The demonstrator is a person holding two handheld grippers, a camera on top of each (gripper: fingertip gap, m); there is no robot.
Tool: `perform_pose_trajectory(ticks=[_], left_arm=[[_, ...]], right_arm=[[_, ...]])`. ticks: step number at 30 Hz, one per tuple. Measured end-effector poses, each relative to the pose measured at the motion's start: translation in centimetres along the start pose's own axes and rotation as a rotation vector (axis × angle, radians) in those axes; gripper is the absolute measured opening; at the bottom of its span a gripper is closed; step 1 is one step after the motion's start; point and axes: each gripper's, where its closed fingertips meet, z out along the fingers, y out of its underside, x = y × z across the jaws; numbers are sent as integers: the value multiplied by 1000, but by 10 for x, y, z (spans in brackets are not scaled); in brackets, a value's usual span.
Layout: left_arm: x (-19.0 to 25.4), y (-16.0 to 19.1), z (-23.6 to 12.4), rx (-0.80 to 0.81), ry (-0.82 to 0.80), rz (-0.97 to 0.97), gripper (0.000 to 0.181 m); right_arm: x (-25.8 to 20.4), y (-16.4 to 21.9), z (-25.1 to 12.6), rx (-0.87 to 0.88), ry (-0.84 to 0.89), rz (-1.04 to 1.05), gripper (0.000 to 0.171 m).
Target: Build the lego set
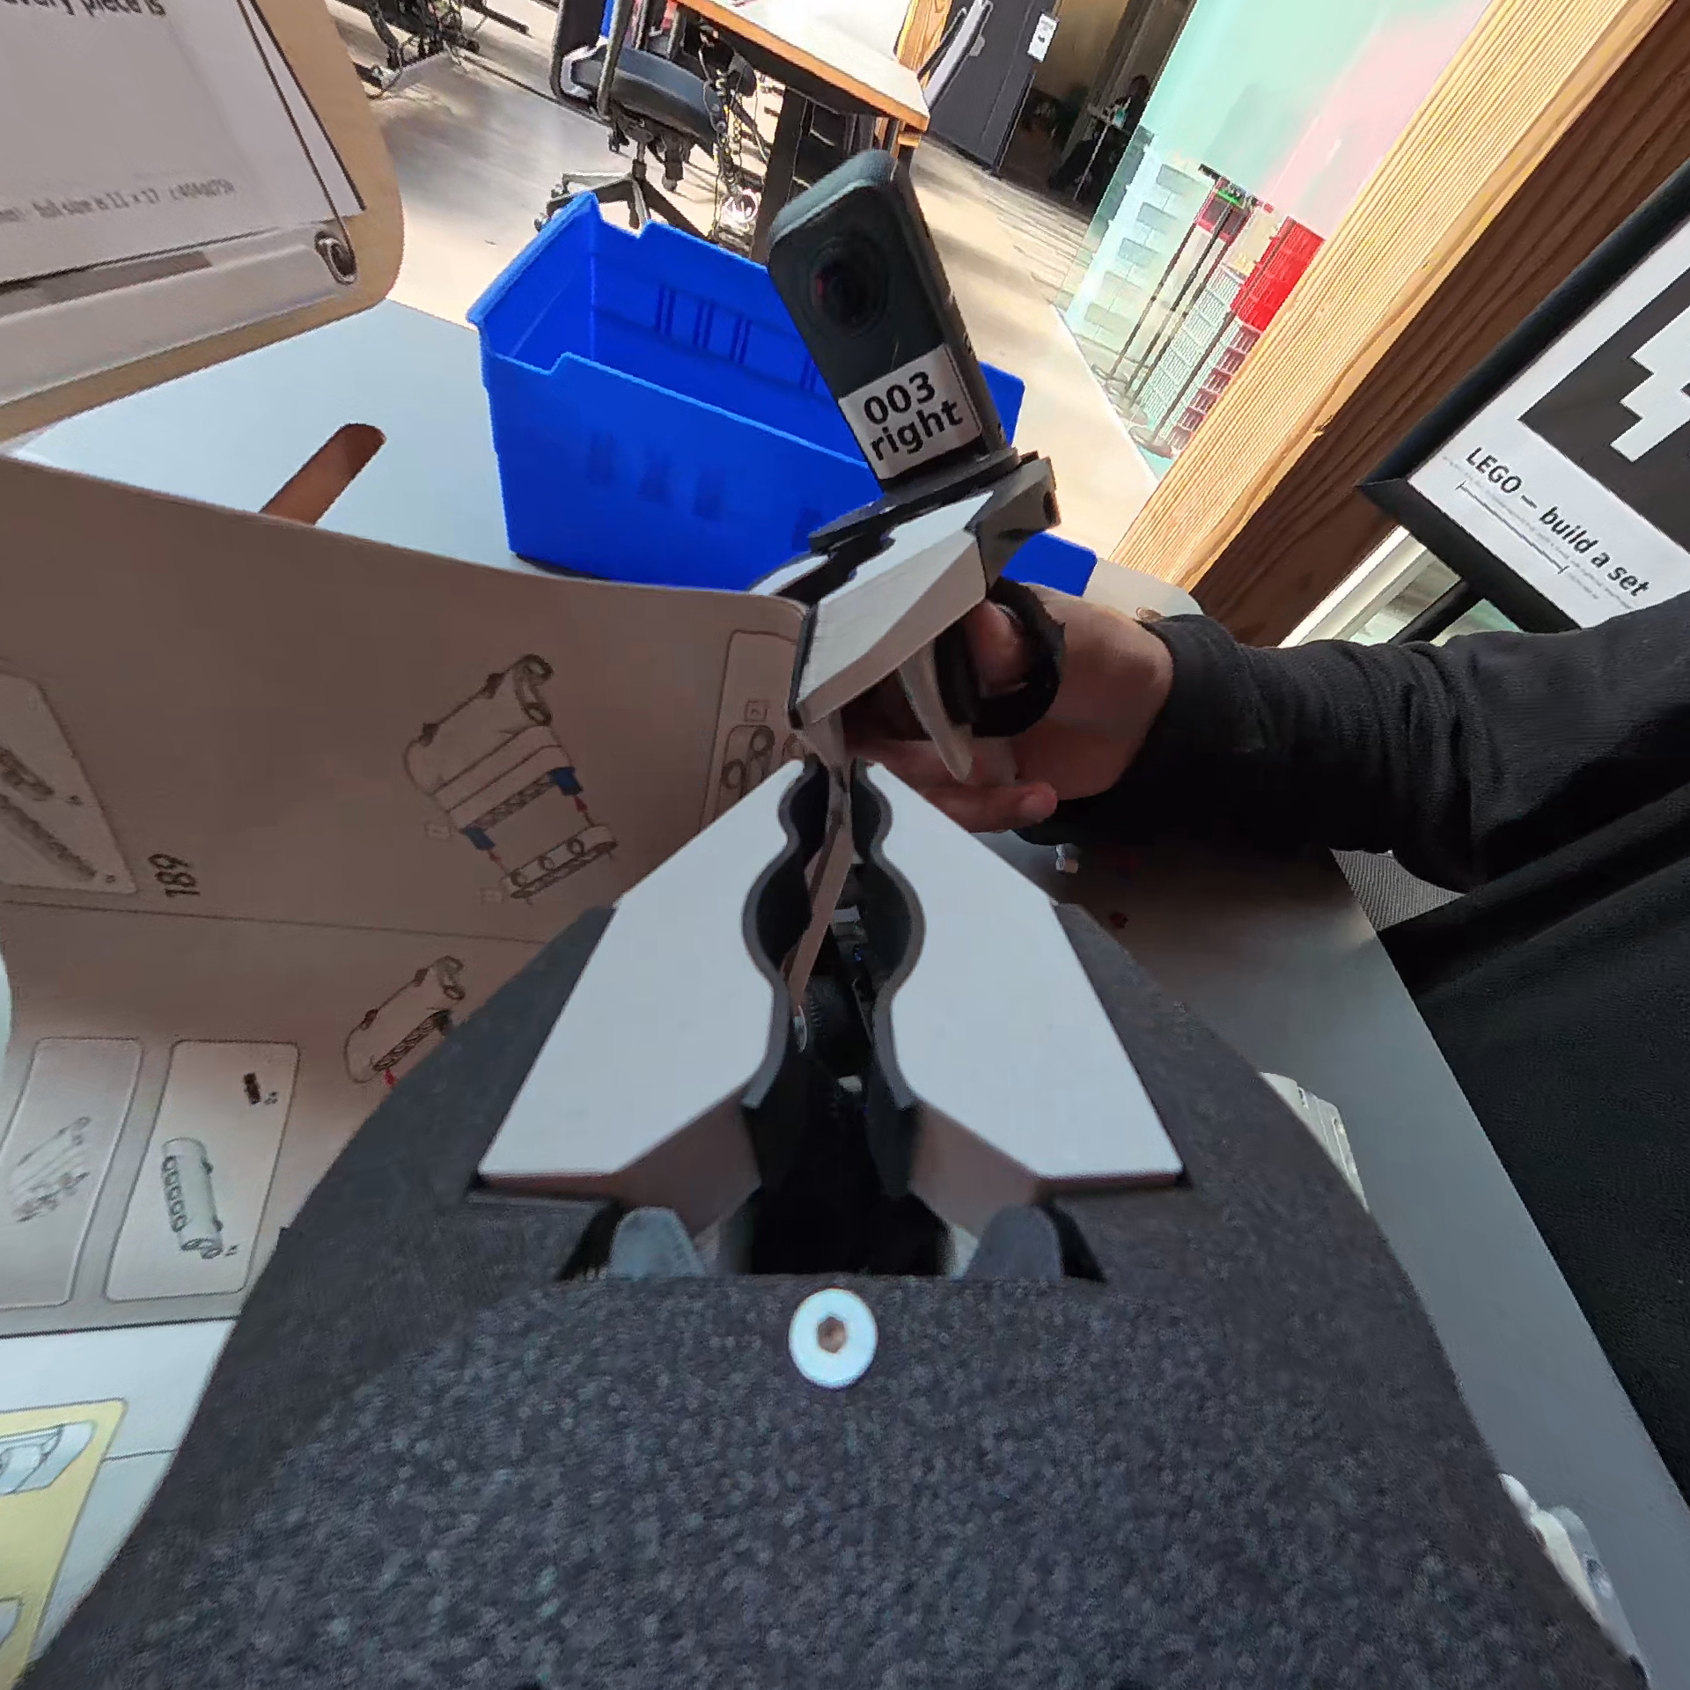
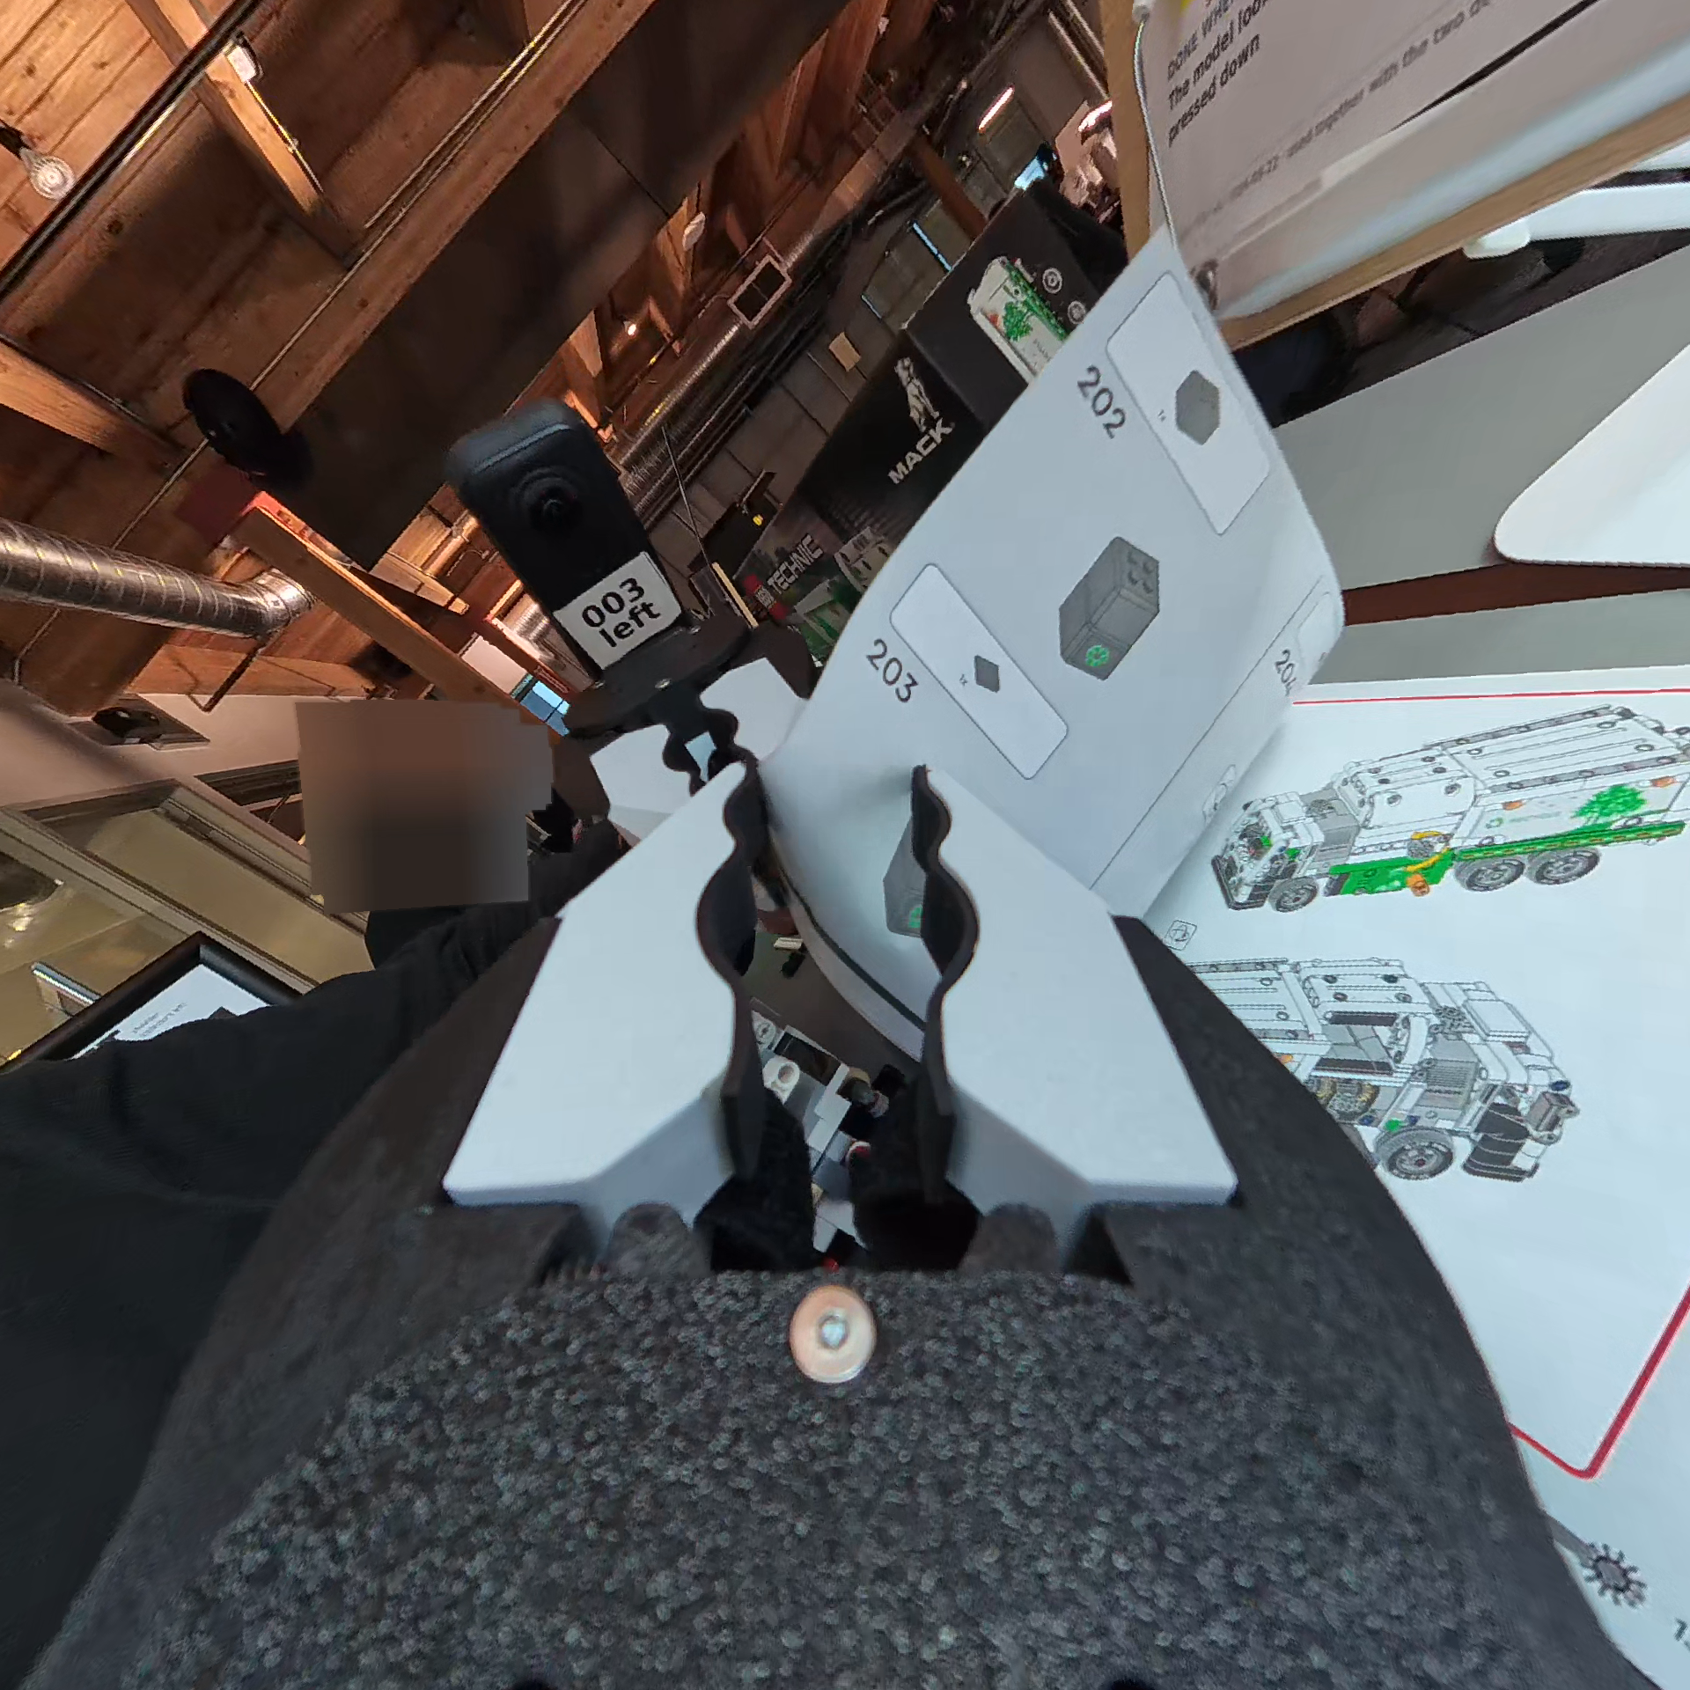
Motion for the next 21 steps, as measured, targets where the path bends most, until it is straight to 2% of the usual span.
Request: perform_pose_trajectory(ticks=[13,18,21], left_arm=[[-4,-4,-4,36,0,-31,0],[-6,-2,-7,41,-5,-41,0],[-6,-2,-7,40,-11,-39,0]], right_arm=[[5,-1,-8,-14,-20,12,32],[6,1,-9,-32,-17,4,27],[3,3,-7,-35,-34,0,32]])
